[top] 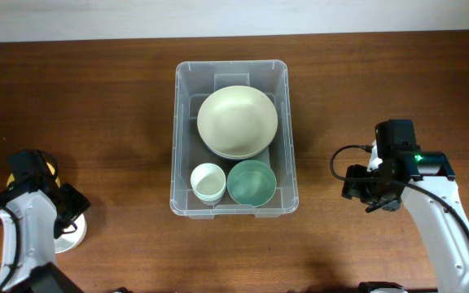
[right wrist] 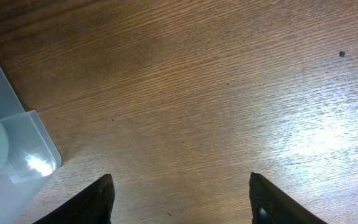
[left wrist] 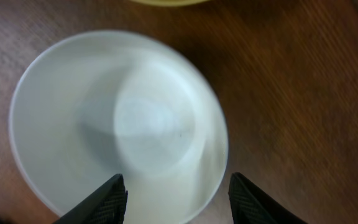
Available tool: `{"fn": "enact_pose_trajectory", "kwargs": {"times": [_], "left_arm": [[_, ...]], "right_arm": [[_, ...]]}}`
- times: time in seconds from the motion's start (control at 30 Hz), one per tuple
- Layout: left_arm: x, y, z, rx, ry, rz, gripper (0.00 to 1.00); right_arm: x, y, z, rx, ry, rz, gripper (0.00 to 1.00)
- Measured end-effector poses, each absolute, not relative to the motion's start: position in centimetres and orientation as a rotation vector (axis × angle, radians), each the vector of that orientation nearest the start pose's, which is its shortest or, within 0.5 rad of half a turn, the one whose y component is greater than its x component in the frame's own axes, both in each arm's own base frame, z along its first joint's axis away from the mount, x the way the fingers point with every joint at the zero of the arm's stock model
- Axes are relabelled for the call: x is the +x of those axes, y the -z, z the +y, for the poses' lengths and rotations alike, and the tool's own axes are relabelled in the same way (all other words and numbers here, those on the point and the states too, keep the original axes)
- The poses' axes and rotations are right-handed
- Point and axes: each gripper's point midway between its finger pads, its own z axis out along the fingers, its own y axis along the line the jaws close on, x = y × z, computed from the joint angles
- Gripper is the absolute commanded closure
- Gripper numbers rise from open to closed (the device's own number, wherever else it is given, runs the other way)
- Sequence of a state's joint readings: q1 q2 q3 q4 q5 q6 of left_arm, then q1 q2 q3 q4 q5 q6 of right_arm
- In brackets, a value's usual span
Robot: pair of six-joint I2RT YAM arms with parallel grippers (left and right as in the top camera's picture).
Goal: Pack container
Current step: 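Grasp the white bowl rim with the left gripper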
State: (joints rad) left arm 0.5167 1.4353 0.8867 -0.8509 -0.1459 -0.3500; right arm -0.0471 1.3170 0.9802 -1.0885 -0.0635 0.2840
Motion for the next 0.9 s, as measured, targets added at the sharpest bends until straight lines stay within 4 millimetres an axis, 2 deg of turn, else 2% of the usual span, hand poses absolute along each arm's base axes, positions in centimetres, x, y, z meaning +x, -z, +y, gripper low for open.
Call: {"fn": "enact_pose_trajectory", "kwargs": {"times": [0.17,0.33,0.4,0.5,0.57,0.63,0.67,0.9], "left_arm": [[23.0,-4.5,16.0,-1.264,-0.238,2.685,0.45],[23.3,-2.6,15.9,-1.276,-0.216,2.726,0.46],[23.5,-1.9,15.8,-1.280,-0.202,2.741,0.60],[23.6,-1.3,15.5,-1.288,-0.177,2.751,0.72],[23.7,-1.2,15.4,-1.288,-0.165,2.755,0.87],[23.8,-1.2,15.3,-1.290,-0.148,2.753,0.96],[23.8,-1.2,15.2,-1.289,-0.141,2.754,0.99],[23.5,-1.5,15.0,-1.282,-0.154,2.777,0.99]], "right_arm": [[24.1,-10.2,0.0,0.488,-0.121,2.962,0.35],[24.1,-10.2,0.0,0.488,-0.121,2.962,0.35],[24.1,-10.2,0.0,0.489,-0.121,2.963,0.35],[24.1,-10.2,0.0,0.489,-0.121,2.962,0.35],[24.1,-10.2,0.0,0.490,-0.120,2.963,0.35],[24.1,-10.2,0.0,0.489,-0.121,2.962,0.35],[24.1,-10.2,0.0,0.488,-0.120,2.963,0.35],[24.0,-10.2,0.0,0.488,-0.120,2.963,0.35]]}}
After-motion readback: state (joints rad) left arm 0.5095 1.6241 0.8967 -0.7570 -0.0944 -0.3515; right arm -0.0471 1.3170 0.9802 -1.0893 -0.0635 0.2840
